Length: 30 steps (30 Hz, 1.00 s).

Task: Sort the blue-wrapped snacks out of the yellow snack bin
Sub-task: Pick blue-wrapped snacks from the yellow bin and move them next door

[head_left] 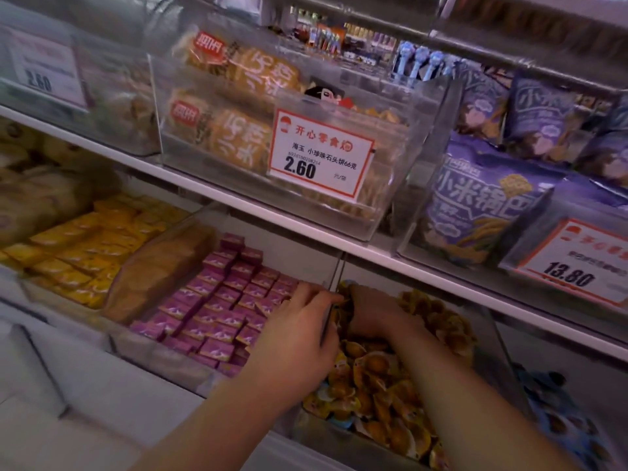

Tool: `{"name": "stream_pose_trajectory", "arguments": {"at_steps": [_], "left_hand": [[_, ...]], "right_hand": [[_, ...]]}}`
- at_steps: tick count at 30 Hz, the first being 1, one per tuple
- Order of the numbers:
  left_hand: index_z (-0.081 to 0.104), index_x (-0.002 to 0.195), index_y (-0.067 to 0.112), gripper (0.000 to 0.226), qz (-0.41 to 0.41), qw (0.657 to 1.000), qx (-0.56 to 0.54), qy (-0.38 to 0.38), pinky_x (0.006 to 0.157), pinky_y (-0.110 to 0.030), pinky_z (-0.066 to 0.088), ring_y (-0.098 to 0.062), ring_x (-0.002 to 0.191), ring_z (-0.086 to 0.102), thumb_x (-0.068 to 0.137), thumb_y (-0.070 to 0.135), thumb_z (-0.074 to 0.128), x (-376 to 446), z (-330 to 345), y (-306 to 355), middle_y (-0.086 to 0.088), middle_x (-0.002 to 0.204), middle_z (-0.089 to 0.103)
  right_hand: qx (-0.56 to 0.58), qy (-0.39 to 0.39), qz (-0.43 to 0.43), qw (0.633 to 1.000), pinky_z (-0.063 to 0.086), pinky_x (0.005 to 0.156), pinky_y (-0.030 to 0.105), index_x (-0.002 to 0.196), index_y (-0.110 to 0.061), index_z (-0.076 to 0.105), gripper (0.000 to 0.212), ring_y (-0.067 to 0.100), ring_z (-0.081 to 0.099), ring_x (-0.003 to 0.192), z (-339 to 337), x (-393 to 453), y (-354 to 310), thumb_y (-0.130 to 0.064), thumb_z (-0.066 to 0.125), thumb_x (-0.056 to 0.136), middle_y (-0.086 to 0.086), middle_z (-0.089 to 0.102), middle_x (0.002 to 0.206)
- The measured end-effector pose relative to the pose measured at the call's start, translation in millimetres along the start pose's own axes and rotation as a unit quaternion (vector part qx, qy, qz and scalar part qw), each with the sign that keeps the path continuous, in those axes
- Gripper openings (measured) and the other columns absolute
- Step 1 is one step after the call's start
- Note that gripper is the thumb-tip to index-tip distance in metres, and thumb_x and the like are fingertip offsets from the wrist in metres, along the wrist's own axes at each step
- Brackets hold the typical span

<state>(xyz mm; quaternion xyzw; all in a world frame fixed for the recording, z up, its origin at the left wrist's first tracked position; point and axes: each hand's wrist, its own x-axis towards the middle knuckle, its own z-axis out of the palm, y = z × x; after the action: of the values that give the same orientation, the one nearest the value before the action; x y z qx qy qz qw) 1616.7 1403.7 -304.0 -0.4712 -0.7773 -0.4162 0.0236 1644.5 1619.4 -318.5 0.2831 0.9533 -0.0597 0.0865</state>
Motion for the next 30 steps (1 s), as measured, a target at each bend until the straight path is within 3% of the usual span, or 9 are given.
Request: {"name": "stream_pose_trajectory", "arguments": {"at_steps": [4,7,9,12,15,19,23,26,30], "left_hand": [[0.055,0.129,0.032,0.038,-0.003,1.000,-0.009,0.005,0.085,-0.031,0.051,-0.013,0.104,0.057,0.091,0.028,0.055,1,2,0,0.009,0.122,0.048],[0.058,0.125,0.031,0.039,0.000,1.000,-0.011,0.008,0.086,-0.035,0.051,-0.016,0.103,0.058,0.087,0.026,0.056,3,2,-1,0.008,0.121,0.049],[0.060,0.123,0.029,0.038,0.000,1.000,-0.010,0.010,0.086,-0.035,0.052,-0.016,0.104,0.059,0.085,0.024,0.058,3,2,-1,0.007,0.121,0.049],[0.061,0.122,0.029,0.037,0.001,1.000,-0.011,0.014,0.089,-0.035,0.051,-0.015,0.106,0.058,0.085,0.024,0.061,4,-1,1,0.008,0.123,0.050],[0.062,0.121,0.027,0.035,0.031,0.999,0.016,0.040,0.091,-0.040,0.050,-0.018,0.106,0.057,0.087,0.023,0.059,3,-4,14,0.006,0.126,0.051],[0.056,0.121,0.034,0.033,0.104,0.993,-0.007,0.056,0.088,-0.027,0.046,-0.010,0.105,0.054,0.089,0.030,0.049,-7,11,43,0.015,0.127,0.048],[0.036,0.132,0.049,0.049,0.080,0.993,-0.061,-0.065,0.091,-0.012,0.039,-0.001,0.116,0.049,0.084,0.047,0.047,-12,44,51,0.024,0.133,0.040],[0.024,0.143,0.049,0.069,0.093,0.982,-0.025,-0.161,0.105,-0.019,0.039,-0.005,0.129,0.047,0.082,0.044,0.056,-11,59,39,0.020,0.145,0.041],[0.054,0.134,0.038,0.049,0.093,0.986,0.038,-0.129,0.099,-0.033,0.048,-0.011,0.117,0.057,0.085,0.033,0.060,-2,59,30,0.013,0.130,0.058]], "right_hand": [[0.121,0.071,0.043,0.989,0.045,0.099,0.034,0.143,-0.017,0.044,0.075,0.033,0.057,0.121,14,-7,-4,-0.048,0.059,0.077,0.010,0.063,0.130],[0.315,0.075,0.006,0.946,0.057,0.079,0.028,0.094,-0.017,0.075,0.025,0.016,0.070,0.089,-5,-13,1,-0.027,0.083,0.072,0.003,0.076,0.093],[0.389,0.047,-0.012,0.920,0.057,0.064,0.022,0.079,-0.025,0.077,0.020,0.009,0.071,0.075,-19,-28,3,-0.021,0.090,0.065,-0.006,0.076,0.077],[0.409,0.020,-0.031,0.912,0.057,0.075,0.027,0.089,-0.024,0.078,0.027,0.012,0.072,0.083,-33,-54,10,-0.024,0.091,0.064,-0.004,0.077,0.087],[0.469,0.005,-0.049,0.882,0.056,0.069,0.028,0.096,-0.009,0.074,0.025,0.018,0.071,0.081,-43,-84,24,-0.009,0.084,0.073,0.011,0.076,0.092],[0.491,0.010,-0.076,0.868,0.055,0.076,0.024,0.097,-0.014,0.075,0.023,0.014,0.070,0.086,-48,-130,43,-0.003,0.080,0.077,0.006,0.076,0.095],[0.470,0.048,-0.067,0.879,0.050,0.071,0.018,0.092,-0.004,0.072,0.011,0.005,0.062,0.076,-32,-160,53,-0.004,0.077,0.082,0.001,0.070,0.083],[0.483,0.078,-0.043,0.871,0.051,0.077,0.016,0.092,-0.008,0.072,0.008,0.006,0.066,0.084,-14,-169,56,-0.002,0.071,0.087,0.002,0.073,0.088],[0.540,0.118,-0.022,0.833,0.053,0.083,0.015,0.102,-0.021,0.072,0.026,0.005,0.071,0.097,-9,-168,61,0.002,0.066,0.090,-0.006,0.077,0.098]]}}
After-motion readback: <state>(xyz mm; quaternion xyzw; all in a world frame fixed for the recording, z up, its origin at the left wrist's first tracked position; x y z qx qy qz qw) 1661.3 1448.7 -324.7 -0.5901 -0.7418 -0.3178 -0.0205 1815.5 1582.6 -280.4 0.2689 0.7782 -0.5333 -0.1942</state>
